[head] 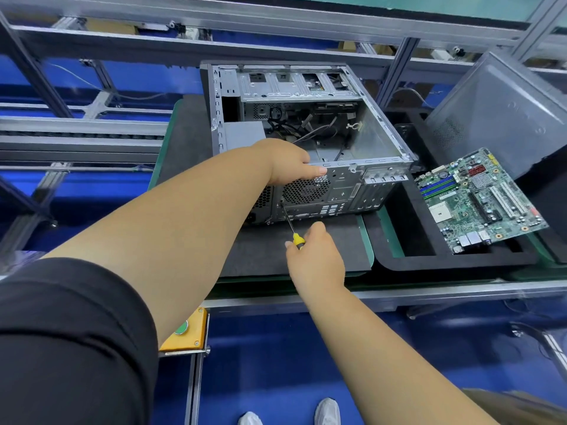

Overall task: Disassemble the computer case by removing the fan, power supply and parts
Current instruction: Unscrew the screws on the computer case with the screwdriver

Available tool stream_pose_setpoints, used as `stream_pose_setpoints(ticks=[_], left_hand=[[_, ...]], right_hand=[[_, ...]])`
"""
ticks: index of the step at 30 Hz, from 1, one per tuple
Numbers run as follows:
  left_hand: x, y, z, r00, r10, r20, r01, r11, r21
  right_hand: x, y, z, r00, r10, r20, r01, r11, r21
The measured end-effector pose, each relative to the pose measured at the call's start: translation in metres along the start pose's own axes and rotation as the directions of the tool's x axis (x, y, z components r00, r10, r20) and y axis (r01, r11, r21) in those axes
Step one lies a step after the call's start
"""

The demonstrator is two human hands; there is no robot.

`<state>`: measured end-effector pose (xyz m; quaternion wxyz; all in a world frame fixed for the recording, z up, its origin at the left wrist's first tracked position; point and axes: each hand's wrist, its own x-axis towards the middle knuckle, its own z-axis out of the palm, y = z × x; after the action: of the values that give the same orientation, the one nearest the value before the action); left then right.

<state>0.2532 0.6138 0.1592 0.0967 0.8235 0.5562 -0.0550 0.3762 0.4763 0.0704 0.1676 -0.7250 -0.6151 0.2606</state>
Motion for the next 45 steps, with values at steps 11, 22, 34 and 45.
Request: stream_pose_setpoints(ticks=[11,22,34,45], left_hand=[[0.002,-0.002,0.001,1.000,-0.011,-0.003,0.011,1.000,0.015],[0.002,-0.002,0.002,1.000,-0.003,-0.008,0.003,1.000,0.016],[0.003,-0.001,0.001,1.000,0.022,-0.018,-0.022,0.999,0.034],[0.004,-0.001,0.002,0.999,0.028,-0.023,-0.028,0.999,0.022]], right_hand=[[0.007,0.013,-0.009,0.643,0.058,0.764,-0.749,0.254,0.612],[0.007,0.008,0.001,0.858,0.174,0.484,-0.475,0.629,0.616],[0.008,0.010,0.004,0.843,0.112,0.527,-0.482,0.591,0.647],[0.004,0.009,-0.002,0.994,0.047,0.099,-0.072,0.961,0.265]])
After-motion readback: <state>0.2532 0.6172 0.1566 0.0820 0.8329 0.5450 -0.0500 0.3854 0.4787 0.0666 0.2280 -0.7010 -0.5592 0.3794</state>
